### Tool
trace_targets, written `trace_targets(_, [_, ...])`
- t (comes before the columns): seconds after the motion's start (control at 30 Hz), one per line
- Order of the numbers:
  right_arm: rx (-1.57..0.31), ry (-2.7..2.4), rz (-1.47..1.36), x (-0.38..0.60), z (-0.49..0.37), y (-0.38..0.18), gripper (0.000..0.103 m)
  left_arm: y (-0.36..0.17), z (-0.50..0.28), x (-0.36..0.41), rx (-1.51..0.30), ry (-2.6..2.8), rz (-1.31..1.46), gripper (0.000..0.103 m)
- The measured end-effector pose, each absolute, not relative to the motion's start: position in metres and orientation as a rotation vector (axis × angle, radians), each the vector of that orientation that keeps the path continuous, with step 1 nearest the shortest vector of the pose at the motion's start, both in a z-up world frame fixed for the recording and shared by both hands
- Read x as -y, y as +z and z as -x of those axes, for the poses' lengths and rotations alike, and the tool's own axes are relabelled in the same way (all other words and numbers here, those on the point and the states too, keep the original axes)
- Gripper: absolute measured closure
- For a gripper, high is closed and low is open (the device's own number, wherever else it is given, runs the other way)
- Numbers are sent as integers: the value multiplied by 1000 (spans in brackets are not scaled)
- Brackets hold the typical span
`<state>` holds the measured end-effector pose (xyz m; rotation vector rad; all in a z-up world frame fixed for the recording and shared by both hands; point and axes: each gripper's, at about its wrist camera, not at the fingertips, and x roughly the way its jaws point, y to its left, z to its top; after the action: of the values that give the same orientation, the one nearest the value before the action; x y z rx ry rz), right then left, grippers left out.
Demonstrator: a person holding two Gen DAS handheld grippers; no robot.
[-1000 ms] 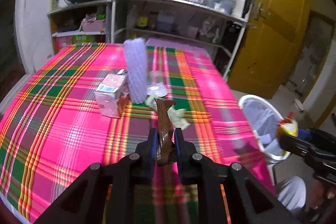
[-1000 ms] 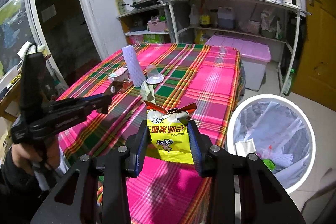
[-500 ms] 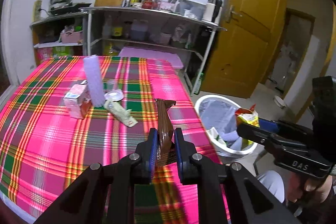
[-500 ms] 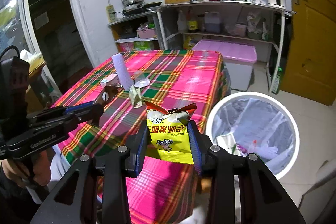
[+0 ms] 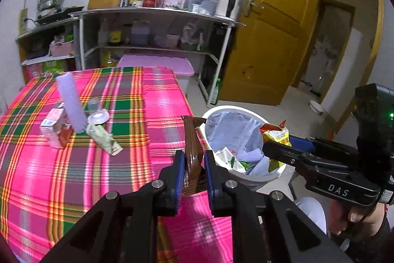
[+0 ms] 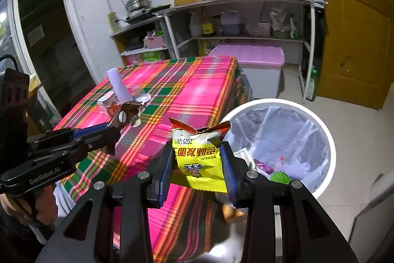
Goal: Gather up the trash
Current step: 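Carry the brown strip with the left tool while the right tool carries the yellow bag to the bin, then open the left tool over the bin while the right tool releases the yellow bag into it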
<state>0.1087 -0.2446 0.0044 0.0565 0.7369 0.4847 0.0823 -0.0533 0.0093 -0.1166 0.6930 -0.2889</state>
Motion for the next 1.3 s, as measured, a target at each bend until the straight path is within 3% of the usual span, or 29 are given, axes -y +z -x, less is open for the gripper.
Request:
trace_targets(0.97, [-896, 329, -173, 327, -167, -67, 64, -56, -179, 157, -883, -462, 33, 86])
trace_targets(1.13, [-903, 317, -167, 330, -169, -73, 56, -67, -188, 164, -907, -465, 17, 86])
trace_targets(1.3, [-906, 309, -169, 331, -169, -74, 55, -71, -191, 164, -914, -467, 16, 79])
